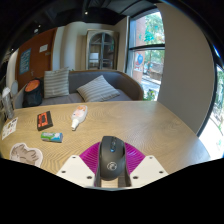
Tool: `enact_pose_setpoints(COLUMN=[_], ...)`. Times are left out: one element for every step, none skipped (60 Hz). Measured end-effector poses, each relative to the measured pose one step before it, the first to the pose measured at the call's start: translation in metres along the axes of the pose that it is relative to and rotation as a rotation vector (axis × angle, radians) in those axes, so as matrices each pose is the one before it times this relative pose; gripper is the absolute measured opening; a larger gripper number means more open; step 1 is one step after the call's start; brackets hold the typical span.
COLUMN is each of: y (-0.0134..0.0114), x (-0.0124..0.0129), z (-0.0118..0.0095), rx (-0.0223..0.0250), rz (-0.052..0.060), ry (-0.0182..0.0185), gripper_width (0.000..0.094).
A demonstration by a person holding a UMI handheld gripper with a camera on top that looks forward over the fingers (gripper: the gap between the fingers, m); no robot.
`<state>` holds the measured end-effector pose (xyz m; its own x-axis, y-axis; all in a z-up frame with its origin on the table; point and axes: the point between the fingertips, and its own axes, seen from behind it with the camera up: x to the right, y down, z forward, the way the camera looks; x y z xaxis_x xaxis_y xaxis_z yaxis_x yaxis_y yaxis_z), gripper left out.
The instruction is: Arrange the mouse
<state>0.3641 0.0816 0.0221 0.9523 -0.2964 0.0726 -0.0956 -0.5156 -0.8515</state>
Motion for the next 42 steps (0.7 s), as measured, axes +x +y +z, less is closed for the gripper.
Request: enact_pose_setpoints(y=[-0.00512,-0.0057,-0.00588,-0.006,-0.00581,-0.00564,-0.00605,-0.00598,-0.00503,-0.00415,-0.0044,-0.00317,-0.00277,-0.00103,0.00013,0.00176,0.00197,0.00271,0.00485,0.0028,0.00272,0.00521,0.0057,0.00566,0.00529,0.00554,0.00731,0.00559,0.0073,0.00205,0.00336,0.0035,0.00318,0.00343,0.00376,0.00587,0.00528,0.00584,0.00493,-0.00228,-0.0039,0.00089], x=[-0.00461,-0.00581,-0.00915,-0.00849,-0.00978,-0.01039,-0.01118,-0.01226,-0.01268,-0.01343,-0.01262,-0.01316,-0.01329,-0.01371,-0.01352,-0.01393,-0.01437,-0.01408,-0.01421,-0.01345,-0.01234,-0.01219,-0.0117,-0.01065,-0.00959,-0.00838,-0.00751,-0.00555,-0.00555,-0.0026,-0.0025,-0.00165,-0.00077,-0.00008,-0.00008,0.00006,0.00027,-0.00026,-0.0002,-0.00002,0.00019,-0.00024], z=[-0.00697,-0.00793,-0.0081,-0.00907,-0.00922,-0.00938,-0.00948,-0.00913,-0.00868,-0.00448,-0.00969,-0.00703,-0.00706,-0.00619,-0.00542,-0.0043,-0.00336,-0.00262,-0.00294,0.00083,0.00188,0.00129,0.00186,0.00236,0.00289,0.00345,0.00201,0.00319,0.00343,0.00162,0.00277,0.00279,0.00255,0.00246,0.00254,0.00226,0.00172,0.0021,0.00135,0.00079,0.00106,0.00055], rx=[0.0143,0.01411,0.01159,0.01211,0.0099,0.00942,0.01151,0.01137,0.00858,0.01065,0.00261,0.00779,0.00598,0.00226,-0.00191,-0.005,-0.00621,-0.0058,0.00255,-0.00898,-0.01107,-0.01237,-0.01414,-0.01268,-0.01116,-0.01208,-0.01164,-0.0124,-0.00639,-0.01115,-0.00837,-0.0072,-0.00605,-0.00558,-0.00647,-0.01,-0.01512,-0.01784,-0.01431,0.01307,0.01761,-0.00243], rz=[-0.0042,-0.0014,0.0011,-0.0002,-0.0032,-0.0045,-0.0031,-0.0038,-0.008,-0.0114,-0.012,-0.0107,-0.01,-0.0115,-0.0143,-0.016,-0.0149,-0.0111,-0.0098,-0.0065,-0.0056,-0.0034,-0.001,0.0016,0.0015,0.0009,0.0009,0.0017,0.0021,-0.0011,-0.0026,-0.0042,-0.004,-0.0035,-0.0045,-0.0056,-0.0057,-0.006,-0.0031,-0.0045,-0.0065,-0.0091], ry=[-0.00254,-0.00501,-0.00537,-0.01116,-0.0135,-0.0139,-0.01373,-0.01367,-0.01414,-0.01195,-0.0112,-0.01078,-0.00896,-0.00772,-0.00735,-0.00839,-0.00896,-0.01009,-0.01196,-0.01115,-0.00946,-0.01045,-0.00979,-0.00948,-0.00879,-0.00692,-0.00545,-0.00199,0.00021,0.00208,0.00318,0.00507,0.00726,0.00763,0.00815,0.00489,0.00755,0.00346,0.00297,0.00248,0.00159,-0.00136], gripper_width=[0.0349,0.0348,0.0347,0.0348,0.0348,0.0348,0.0347,0.0348,0.0348,0.0348,0.0347,0.0347,0.0348,0.0347,0.0347,0.0347,0.0345,0.0345,0.0345,0.0345,0.0345,0.0345,0.0345,0.0346,0.0345,0.0346,0.0346,0.0347,0.0347,0.0347,0.0347,0.0347,0.0348,0.0348,0.0349,0.0358,0.0374,0.0386,0.0406,0.0419,0.0429,0.0441])
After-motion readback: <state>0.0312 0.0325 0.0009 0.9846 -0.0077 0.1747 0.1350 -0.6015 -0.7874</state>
